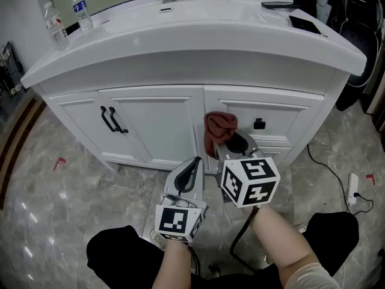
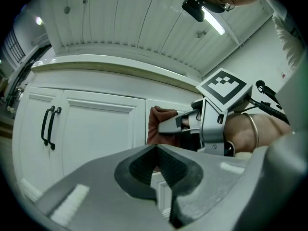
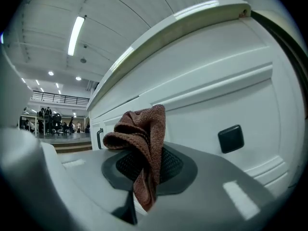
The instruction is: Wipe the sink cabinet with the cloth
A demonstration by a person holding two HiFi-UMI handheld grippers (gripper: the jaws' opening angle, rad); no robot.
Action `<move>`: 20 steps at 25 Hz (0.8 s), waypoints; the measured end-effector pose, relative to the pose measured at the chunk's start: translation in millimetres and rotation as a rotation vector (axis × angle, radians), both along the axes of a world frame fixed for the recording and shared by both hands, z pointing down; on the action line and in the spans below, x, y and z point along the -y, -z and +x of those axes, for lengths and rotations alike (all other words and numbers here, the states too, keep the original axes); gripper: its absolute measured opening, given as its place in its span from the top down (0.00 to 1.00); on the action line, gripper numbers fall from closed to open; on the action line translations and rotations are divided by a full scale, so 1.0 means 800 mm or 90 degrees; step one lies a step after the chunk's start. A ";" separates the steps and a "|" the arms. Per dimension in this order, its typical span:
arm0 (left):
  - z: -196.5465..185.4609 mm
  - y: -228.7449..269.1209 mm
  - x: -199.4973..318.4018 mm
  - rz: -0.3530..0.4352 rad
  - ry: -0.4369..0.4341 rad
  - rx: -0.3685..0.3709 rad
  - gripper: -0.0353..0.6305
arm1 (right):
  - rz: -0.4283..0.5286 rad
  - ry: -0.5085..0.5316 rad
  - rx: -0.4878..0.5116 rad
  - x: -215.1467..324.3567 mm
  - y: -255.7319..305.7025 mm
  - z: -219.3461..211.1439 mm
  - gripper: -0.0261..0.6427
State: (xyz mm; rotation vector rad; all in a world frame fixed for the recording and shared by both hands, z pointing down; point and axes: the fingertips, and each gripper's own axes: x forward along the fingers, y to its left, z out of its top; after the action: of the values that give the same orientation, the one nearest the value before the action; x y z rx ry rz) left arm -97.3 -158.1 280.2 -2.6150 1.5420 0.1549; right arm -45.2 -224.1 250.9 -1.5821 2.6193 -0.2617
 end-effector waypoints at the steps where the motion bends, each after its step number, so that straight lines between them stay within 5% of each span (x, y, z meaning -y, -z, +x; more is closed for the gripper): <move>1: -0.004 -0.001 0.001 -0.001 0.002 -0.003 0.95 | -0.005 0.001 -0.002 0.004 -0.003 -0.006 0.84; 20: 0.032 -0.013 0.008 -0.012 -0.036 -0.012 0.95 | -0.081 -0.114 0.055 0.015 -0.043 0.099 0.84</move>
State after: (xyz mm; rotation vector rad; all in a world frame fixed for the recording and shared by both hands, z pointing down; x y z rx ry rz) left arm -71.8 -164.8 290.3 -2.6813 1.4833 0.1704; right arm 33.9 -235.9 285.3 -1.7883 2.4207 -0.4807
